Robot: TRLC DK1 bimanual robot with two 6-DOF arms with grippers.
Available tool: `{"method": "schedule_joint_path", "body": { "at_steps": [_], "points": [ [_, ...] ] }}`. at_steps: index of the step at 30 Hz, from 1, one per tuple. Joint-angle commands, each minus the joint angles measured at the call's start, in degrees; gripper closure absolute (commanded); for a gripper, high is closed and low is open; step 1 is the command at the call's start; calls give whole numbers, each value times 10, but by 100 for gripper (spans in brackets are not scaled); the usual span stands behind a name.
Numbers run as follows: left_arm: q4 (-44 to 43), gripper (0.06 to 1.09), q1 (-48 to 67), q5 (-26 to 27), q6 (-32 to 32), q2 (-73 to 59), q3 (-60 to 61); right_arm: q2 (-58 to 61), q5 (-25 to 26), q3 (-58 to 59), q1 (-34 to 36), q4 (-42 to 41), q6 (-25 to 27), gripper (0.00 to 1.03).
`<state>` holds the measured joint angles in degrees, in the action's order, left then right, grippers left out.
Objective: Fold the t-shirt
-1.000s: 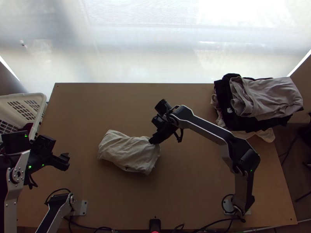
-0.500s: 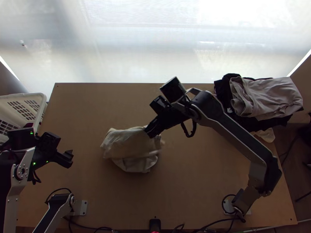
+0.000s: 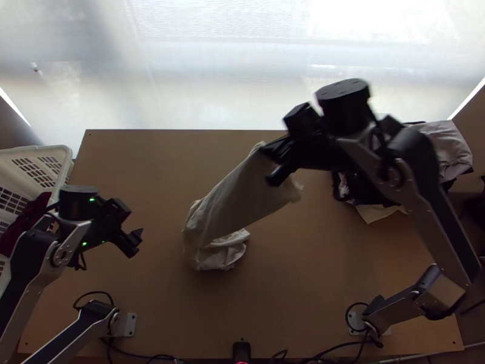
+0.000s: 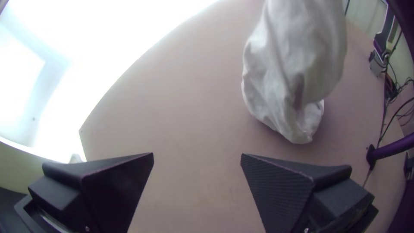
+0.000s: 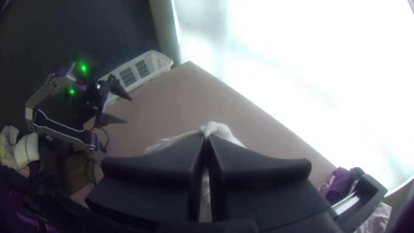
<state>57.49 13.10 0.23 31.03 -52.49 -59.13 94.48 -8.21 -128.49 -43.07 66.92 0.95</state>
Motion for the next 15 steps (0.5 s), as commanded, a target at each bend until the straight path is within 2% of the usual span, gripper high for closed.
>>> {"method": "schedule_joint_path", "body": {
  "at_steps": [1, 9, 15],
  "points": [
    [-63, 10, 133, -24, -26, -81, -4, -52, 43, -13, 131, 8, 10, 100],
    [-158, 10, 207, -25, -32, -242, -56, -106, 43, 4, 287, 48, 25, 100],
    [-203, 10, 254, -24, -37, -367, -147, -138, 43, 24, 409, 84, 48, 100]
  ]
}}
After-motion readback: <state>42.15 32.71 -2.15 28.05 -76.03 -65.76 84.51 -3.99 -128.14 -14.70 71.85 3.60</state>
